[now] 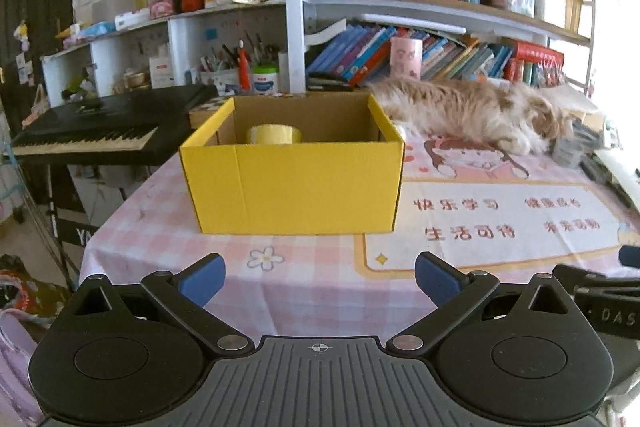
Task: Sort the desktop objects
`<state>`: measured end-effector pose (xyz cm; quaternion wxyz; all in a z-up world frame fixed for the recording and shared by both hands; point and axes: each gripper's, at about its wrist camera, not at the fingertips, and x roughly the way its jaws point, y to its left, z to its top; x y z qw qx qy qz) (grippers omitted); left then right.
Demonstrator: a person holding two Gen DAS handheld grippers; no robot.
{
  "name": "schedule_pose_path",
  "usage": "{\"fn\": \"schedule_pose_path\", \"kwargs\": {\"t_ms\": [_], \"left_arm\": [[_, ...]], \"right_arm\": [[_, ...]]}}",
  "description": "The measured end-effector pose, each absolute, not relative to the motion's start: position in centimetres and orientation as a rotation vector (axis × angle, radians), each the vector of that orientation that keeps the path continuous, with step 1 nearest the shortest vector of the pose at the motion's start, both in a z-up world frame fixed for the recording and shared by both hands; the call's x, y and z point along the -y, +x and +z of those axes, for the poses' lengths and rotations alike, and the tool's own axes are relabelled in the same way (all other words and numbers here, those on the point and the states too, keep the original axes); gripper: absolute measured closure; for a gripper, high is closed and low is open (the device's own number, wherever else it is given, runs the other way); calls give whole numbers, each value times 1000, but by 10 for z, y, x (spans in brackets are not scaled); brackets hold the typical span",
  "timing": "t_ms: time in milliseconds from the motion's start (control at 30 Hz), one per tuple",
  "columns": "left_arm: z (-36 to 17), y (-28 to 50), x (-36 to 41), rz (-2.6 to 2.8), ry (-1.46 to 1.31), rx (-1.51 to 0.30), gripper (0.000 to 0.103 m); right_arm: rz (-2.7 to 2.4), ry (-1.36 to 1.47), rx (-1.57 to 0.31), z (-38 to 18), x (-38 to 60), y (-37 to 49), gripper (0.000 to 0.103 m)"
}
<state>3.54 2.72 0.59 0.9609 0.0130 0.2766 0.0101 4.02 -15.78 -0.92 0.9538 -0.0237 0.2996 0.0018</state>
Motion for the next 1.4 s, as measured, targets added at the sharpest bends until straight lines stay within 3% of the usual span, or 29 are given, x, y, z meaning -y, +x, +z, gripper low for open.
{"fn": "schedule_pose_path", "kwargs": {"t_ms": [833,1400], "left_arm": [[-8,34,-12,-34,74,-668,0],[-11,39,-8,-52,75,-693,0]], "right_arm": [[-10,-33,-667,-18,164,36,8],[-1,-52,-681,-19,166,35,7]]}}
